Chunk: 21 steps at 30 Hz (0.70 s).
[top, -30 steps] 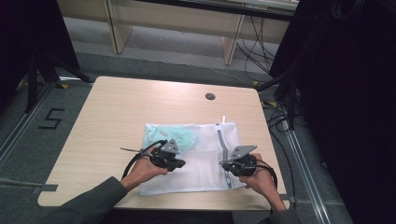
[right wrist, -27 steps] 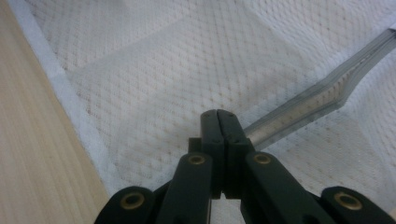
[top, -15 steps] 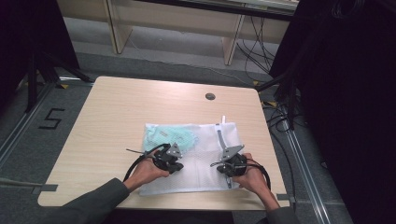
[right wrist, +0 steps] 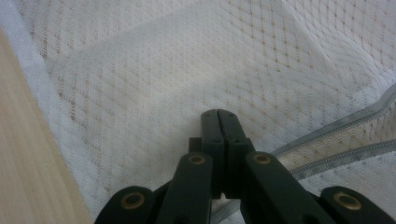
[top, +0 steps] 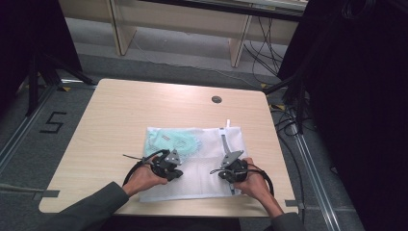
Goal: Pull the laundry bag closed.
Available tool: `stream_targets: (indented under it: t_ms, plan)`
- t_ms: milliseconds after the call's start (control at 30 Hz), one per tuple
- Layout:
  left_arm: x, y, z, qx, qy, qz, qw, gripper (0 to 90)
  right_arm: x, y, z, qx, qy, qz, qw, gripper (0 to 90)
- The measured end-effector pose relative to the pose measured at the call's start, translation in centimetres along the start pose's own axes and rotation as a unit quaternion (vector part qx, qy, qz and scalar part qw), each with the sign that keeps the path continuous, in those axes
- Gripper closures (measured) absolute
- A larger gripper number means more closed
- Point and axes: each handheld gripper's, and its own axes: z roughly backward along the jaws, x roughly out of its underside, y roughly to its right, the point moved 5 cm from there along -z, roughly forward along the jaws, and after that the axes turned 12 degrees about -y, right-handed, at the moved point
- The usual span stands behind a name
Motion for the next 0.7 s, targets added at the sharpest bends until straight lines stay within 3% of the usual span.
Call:
stream_targets:
  t_ms: [167, 200, 267, 300, 333, 367, 467, 600, 667, 700]
  plan:
    - [1.3, -0.4, 0.8, -0.011, -0.017, -0.008, 0.9998, 89.4, -1.4, -0.8, -0.3, 0.000, 0.000, 0.023, 0.9997, 90.0]
    - [1.7, -0.5, 1.0, -0.007, -0.016, 0.005, 0.9998, 89.4, -1.6, -1.2, -0.3, -0.007, -0.002, 0.020, 0.9998, 90.0]
    - [2.4, -0.9, 1.4, -0.007, -0.018, 0.007, 0.9998, 89.4, -2.4, -1.5, -0.5, -0.006, 0.002, 0.036, 0.9993, 90.0]
    - [2.5, -0.8, 1.4, -0.007, -0.010, 0.020, 0.9997, 89.4, -2.7, -1.7, -0.6, -0.007, 0.003, 0.042, 0.9991, 90.0]
    - [2.9, -1.0, 1.7, -0.011, -0.023, 0.010, 0.9996, 89.4, -2.9, -2.0, -0.6, -0.007, 0.003, 0.043, 0.9990, 90.0]
    - [3.2, -0.9, 1.9, -0.010, -0.023, 0.017, 0.9995, 89.4, -3.4, -2.4, -0.7, -0.009, 0.003, 0.049, 0.9987, 90.0]
    - [3.7, -1.1, 2.2, -0.008, -0.031, 0.010, 0.9994, 89.3, -4.0, -3.0, -0.9, -0.012, 0.004, 0.053, 0.9985, 90.0]
    - [4.6, -1.3, 2.7, -0.007, -0.029, 0.024, 0.9993, 89.3, -4.7, -3.4, -1.1, -0.015, 0.005, 0.061, 0.9980, 90.0]
    - [5.1, -1.5, 3.0, -0.008, -0.039, 0.019, 0.9990, 89.3, -5.1, -3.8, -1.2, -0.018, 0.006, 0.066, 0.9977, 90.0]
    - [5.1, -1.5, 3.0, -0.009, -0.031, 0.023, 0.9992, 89.3, -5.3, -3.9, -1.2, -0.020, 0.007, 0.067, 0.9975, 90.0]
